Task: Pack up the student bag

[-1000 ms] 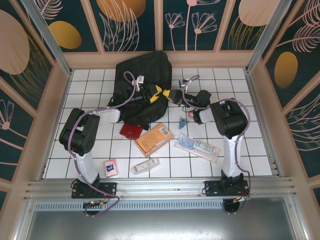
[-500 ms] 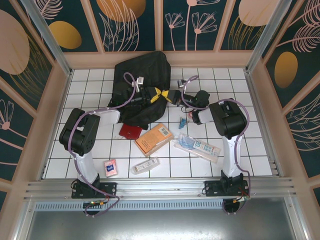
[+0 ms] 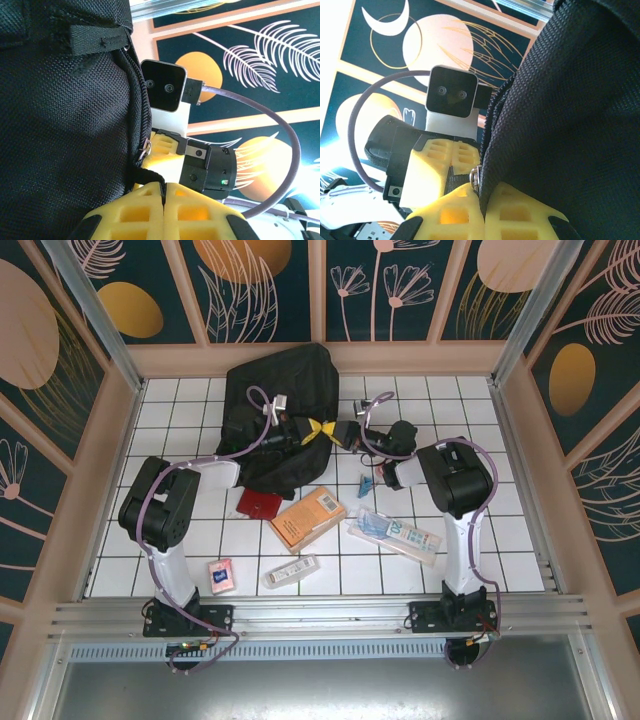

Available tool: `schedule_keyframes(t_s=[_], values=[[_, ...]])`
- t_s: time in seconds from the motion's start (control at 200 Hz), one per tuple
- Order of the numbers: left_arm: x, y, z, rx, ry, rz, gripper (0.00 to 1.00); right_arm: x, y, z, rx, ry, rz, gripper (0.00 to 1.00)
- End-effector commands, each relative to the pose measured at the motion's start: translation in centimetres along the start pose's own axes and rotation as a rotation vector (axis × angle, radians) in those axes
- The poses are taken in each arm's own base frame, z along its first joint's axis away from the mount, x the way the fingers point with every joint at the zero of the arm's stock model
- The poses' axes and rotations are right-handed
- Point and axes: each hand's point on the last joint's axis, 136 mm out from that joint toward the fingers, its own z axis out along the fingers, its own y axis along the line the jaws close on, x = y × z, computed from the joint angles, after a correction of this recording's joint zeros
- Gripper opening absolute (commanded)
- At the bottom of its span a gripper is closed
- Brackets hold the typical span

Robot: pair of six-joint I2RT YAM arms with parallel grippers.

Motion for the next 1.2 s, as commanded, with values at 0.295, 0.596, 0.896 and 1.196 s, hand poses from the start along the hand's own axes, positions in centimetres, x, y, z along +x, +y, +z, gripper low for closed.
schedule_keyframes(t_s=[0.295, 0.596, 0.896, 1.196], values=[[0.3, 1.4, -0.5, -0.136, 0.005, 0.091, 0.0, -2.1, -0.5, -2.3, 0.23, -0.116, -0.076, 0.62], [-0.1, 1.0, -0.4, -0.162, 0.018, 0.117, 0.0, -6.3, -7.3, -2.6, 0.66, -0.11, 0.053, 0.58], [-0.1, 1.0, -0.3, -0.193, 0.036, 0.135, 0.0, -6.6, -10.6, -2.0, 0.752, -0.064, 0.165, 0.63], [-0.3, 1.3, -0.3, -0.212, 0.043, 0.141, 0.0, -3.2, -10.9, -0.6, 0.687, -0.024, 0.266, 0.67]])
